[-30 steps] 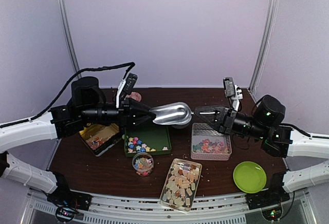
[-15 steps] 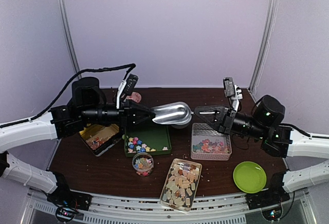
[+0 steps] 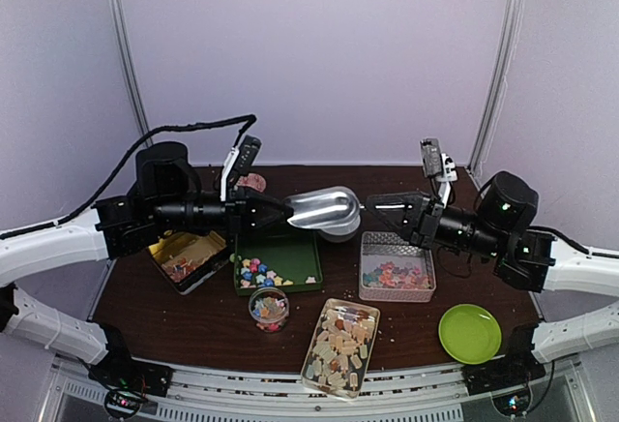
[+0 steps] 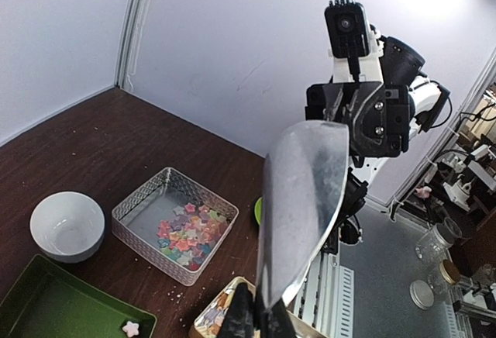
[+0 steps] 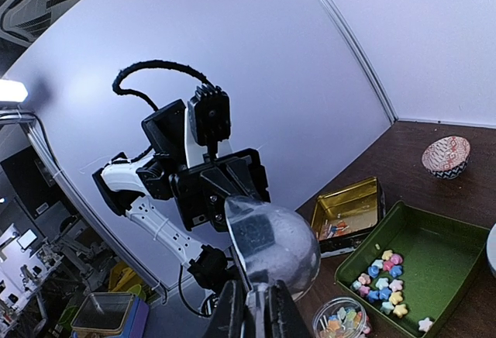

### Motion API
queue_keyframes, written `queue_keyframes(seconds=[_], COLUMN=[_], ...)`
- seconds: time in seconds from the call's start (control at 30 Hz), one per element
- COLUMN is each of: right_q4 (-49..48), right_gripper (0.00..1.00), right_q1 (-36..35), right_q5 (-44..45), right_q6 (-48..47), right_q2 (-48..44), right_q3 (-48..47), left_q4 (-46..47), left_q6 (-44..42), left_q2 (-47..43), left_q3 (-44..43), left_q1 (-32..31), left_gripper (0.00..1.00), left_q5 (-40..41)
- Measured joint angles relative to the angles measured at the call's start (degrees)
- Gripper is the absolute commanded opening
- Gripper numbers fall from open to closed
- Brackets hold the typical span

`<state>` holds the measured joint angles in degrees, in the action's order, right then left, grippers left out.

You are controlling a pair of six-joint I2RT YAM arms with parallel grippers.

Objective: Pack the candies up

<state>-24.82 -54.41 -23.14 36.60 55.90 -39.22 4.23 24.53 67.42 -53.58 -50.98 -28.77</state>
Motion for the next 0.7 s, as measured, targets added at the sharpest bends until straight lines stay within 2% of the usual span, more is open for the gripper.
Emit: queue_keyframes(seconds=[0.13,0.4,0.5,0.7], right_q4=[0.83,1.03,0.55,-0.68], right_gripper=[0.17,0.22,0.18,0.00], right_q1=[-0.04,-0.26,-0.26,-0.26], right_q5=[0.20,0.04,0.00,0.15], right_q6=[-2.21,-4.98,-5.18,-4.76], right_q2=[-0.35,-0.09,0.72,1.33], right_q3=[-0.39,-1.38,-2.27,-2.54], left_q4=[-0.07,-0.68,-0.87,-0.72], left_q6=[1.79,5.68,6.97,9.09], left_q2=[0.13,0.13,0.13,0.13], left_q3=[-0.26,-0.87,-1.36,-1.40], left_q1=[-0.20,-0.50,-0.50,-0.50], left_gripper=[0.00,0.00,0.00,0.00], left_q5=[0.26,0.76,0.92,0.92])
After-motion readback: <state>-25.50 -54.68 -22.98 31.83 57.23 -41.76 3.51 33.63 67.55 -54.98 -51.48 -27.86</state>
